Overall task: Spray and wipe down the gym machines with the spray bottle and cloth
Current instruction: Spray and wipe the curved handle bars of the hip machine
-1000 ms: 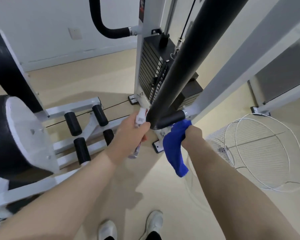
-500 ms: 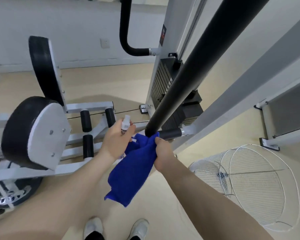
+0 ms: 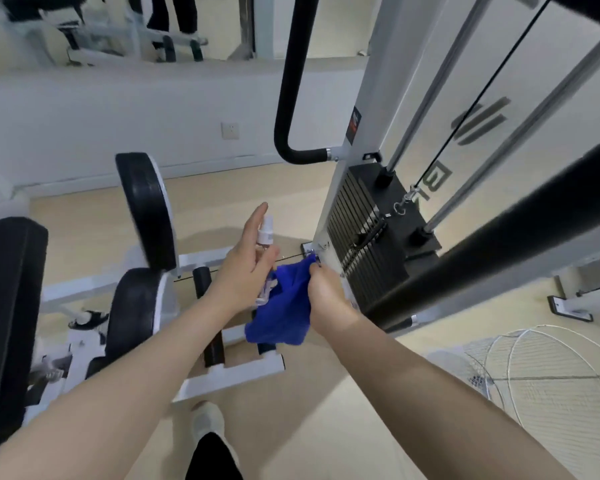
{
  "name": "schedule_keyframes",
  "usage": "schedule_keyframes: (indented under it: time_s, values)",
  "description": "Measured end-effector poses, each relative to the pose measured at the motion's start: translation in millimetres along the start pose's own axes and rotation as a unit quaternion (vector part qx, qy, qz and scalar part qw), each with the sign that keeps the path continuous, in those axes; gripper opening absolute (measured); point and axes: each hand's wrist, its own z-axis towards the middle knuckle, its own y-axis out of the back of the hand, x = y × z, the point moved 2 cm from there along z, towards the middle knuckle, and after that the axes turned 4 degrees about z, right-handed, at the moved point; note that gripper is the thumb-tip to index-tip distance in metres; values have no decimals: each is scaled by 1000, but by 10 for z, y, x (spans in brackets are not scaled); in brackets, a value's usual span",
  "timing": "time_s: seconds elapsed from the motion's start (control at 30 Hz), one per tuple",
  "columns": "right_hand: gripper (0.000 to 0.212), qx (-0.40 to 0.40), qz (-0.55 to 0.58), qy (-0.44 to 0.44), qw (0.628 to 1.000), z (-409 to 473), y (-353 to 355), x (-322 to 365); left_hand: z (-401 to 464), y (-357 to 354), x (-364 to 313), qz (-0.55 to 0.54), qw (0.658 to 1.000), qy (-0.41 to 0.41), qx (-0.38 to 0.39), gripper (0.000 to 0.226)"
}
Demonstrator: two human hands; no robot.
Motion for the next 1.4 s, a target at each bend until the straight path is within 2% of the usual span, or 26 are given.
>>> schedule_keyframes:
  time_s: [0.1,0.27,0.4,0.6,0.73,0.87,0.97,1.03,1.1,1.2,1.4]
  values:
    - [32,-50,22,-2,999,179,-313,309,410,262,11,0,999,-40,13,53]
    - [30,-59,79,5,995,247,-712,706,926,623,-3,-35,999,-34,2,43]
    - [14,-80,163,-32,983,328,-813,1056,1411,761,8,-23,999,-44,14,47]
    - [27,-152,70,56,984,648,-768,1539,1984,834,-15,-59,997,-53,-24,39]
    - [27,-142,80,67,984,898,-759,1968,2390,863,-82,-31,997,-51,-41,36]
    - [35,-155,101,112,976,1091,-791,2341,2698,895,-228,32,994,-90,-54,39]
    - [32,-116,146,61,981,1117,-802,2593,2924,940,-296,93,986,-120,-67,40]
    - [21,-105,198,39,974,1122,-808,2714,3036,953,-294,112,983,-125,-74,38]
    - [10,-129,196,54,971,1200,-805,2769,3164,931,-303,123,982,-125,-73,36]
    - [8,-160,155,117,968,1342,-784,2804,3317,865,-359,121,981,-134,-66,34]
    - [21,-136,174,62,973,1453,-684,2692,3437,699,-269,116,987,-91,-68,29]
